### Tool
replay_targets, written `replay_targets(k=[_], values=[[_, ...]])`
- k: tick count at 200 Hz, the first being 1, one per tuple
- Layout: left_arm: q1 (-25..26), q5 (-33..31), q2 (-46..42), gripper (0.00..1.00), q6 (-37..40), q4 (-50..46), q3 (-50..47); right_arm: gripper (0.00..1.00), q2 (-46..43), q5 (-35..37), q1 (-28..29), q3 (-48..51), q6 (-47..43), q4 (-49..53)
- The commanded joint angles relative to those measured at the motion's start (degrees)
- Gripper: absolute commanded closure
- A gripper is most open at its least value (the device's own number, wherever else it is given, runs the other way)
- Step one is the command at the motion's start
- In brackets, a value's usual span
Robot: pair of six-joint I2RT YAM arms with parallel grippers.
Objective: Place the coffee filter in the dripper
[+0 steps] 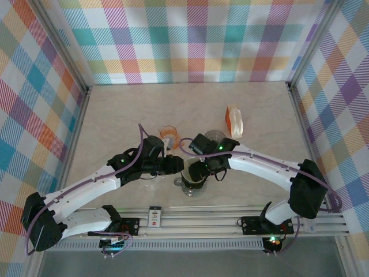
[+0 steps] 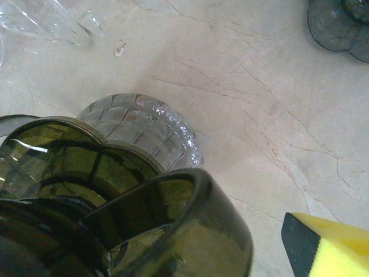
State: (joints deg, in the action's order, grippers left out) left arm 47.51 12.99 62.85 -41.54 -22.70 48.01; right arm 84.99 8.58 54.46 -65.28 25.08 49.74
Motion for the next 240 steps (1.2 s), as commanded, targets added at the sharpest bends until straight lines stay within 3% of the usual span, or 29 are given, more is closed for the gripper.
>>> replay_targets(k=[1, 94, 155, 240], values=[[0.6, 0.2, 0.5, 0.67, 0.1, -0.2, -0.7, 0.12, 0.2, 0.8, 0.4, 0.7, 0.7, 0.6], [0.6, 0.1, 0.3, 0.67, -0.1, -0.1, -1.0, 0.12, 0.7, -0.7, 0.5, 2.7, 1.9, -1.0], [0.7, 0.2, 0.4, 0.67, -0.2, 0.4, -1.1, 0.11, -6.2, 1.9, 0.4, -1.8, 1.1, 1.5], [0.6, -0.2, 0.3, 0.64, -0.2, 0.7, -0.8, 0.11, -17.1, 5.2, 0.4, -0.1, 2.1, -1.4]])
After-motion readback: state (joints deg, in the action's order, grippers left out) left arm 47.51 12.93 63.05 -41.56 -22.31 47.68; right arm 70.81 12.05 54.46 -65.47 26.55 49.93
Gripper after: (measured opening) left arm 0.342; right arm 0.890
